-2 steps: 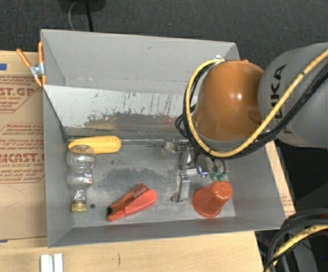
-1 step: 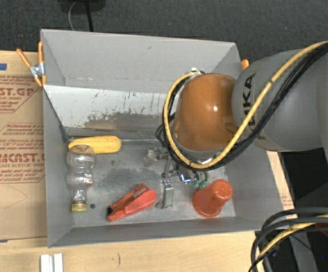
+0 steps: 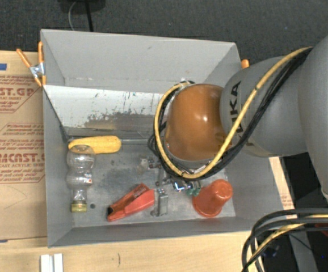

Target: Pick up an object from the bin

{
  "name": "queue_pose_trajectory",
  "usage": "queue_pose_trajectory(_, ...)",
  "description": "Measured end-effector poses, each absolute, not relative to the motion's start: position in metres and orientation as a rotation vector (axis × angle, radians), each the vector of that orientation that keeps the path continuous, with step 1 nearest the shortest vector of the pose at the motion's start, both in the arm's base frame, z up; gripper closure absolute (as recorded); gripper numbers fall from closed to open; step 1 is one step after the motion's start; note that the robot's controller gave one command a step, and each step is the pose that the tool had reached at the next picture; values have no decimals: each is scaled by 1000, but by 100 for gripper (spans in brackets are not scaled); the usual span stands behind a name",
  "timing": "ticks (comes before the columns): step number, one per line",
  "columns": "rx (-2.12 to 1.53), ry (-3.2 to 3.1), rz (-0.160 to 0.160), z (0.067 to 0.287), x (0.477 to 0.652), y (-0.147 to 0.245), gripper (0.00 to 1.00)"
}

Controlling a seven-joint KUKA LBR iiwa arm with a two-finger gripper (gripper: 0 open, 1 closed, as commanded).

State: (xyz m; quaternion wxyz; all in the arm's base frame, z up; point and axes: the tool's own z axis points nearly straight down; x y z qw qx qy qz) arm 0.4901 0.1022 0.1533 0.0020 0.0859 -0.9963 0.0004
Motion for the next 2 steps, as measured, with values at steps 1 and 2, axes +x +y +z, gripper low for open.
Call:
queue_pose_trajectory(1,555,-3106,-2,115,493,104,0)
queue_pose_trajectory(2,400,-3112,0,73,490,117,100)
